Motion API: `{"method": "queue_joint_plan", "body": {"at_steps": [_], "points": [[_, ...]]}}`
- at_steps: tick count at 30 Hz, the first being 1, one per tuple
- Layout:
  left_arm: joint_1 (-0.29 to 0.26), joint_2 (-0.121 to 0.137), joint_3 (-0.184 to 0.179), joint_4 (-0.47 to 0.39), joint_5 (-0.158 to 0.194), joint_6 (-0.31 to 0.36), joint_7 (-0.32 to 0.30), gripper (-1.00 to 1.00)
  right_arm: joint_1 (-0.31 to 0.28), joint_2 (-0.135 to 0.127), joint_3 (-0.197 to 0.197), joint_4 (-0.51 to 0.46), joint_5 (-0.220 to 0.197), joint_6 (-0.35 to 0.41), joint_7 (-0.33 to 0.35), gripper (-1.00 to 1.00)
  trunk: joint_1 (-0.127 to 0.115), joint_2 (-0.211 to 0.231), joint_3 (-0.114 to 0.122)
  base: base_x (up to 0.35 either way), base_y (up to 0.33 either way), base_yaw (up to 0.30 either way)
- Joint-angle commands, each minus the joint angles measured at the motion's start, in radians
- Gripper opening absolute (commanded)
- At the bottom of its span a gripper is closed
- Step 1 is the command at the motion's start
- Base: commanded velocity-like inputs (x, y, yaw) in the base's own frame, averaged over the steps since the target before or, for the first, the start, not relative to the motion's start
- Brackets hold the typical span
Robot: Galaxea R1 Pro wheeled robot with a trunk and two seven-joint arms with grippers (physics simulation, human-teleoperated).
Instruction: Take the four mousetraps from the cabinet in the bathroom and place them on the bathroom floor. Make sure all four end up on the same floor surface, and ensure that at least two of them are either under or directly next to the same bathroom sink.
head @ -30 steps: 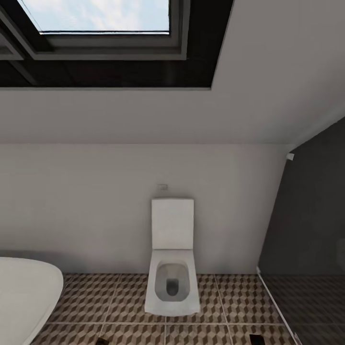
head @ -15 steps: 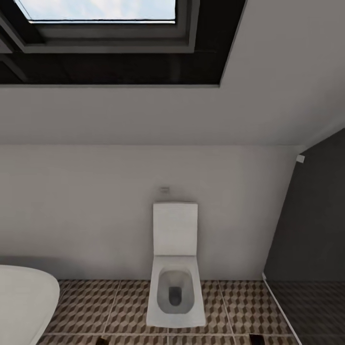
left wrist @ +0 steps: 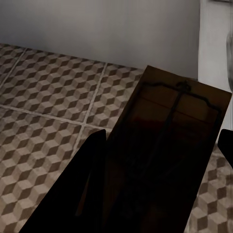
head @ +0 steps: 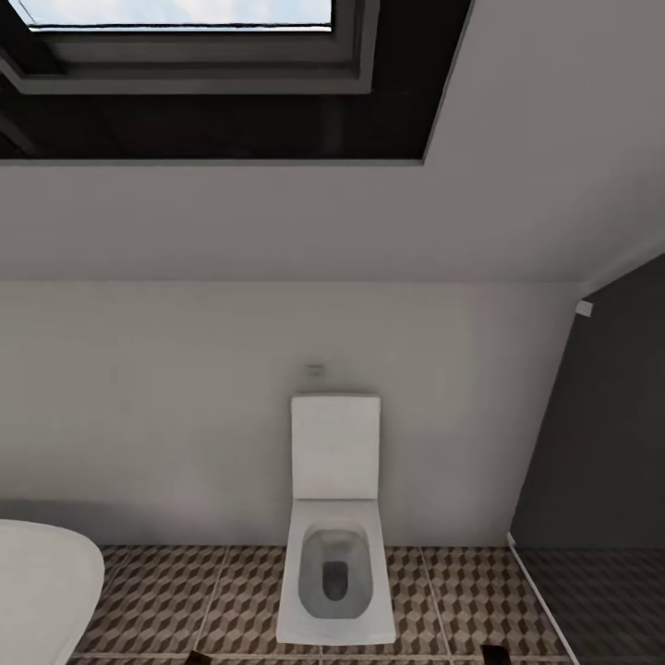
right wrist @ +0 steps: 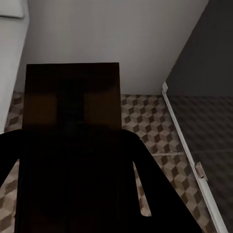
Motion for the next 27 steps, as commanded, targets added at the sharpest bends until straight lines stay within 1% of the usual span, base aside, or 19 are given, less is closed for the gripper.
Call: {"method": "queue_joint_plan", "body": {"at_steps": [1, 12, 19, 27], "points": [[-0.002, 0.000, -0.002, 0.004, -0.002, -0.006, 0.005, -1.00, -0.001, 0.000, 0.008, 0.002, -0.006, -0.003, -0.002, -1.00, 0.000, -0.002, -0.002, 0.001, -0.099, 0.000], [-0.002, 0.000, -0.002, 0.004, -0.002, -0.006, 0.005, -1.00, -0.001, 0.000, 0.008, 0.002, -0.006, -0.003, -0.002, -1.00, 0.000, -0.002, -0.002, 0.000, -0.021, 0.000], [-0.002, 0.002, -0.002, 0.004, -0.002, -0.006, 0.004, -1.00, -0.001, 0.001, 0.008, 0.002, -0.008, -0.003, -0.002, -1.00, 0.000, -0.002, -0.002, 0.156, 0.000, 0.000], [-0.002, -0.003, -0.002, 0.004, -0.002, -0.006, 0.006, -1.00, -0.001, 0.000, 0.008, 0.002, -0.008, -0.003, -0.001, -1.00, 0.000, -0.002, -0.002, 0.021, 0.000, 0.000]]}}
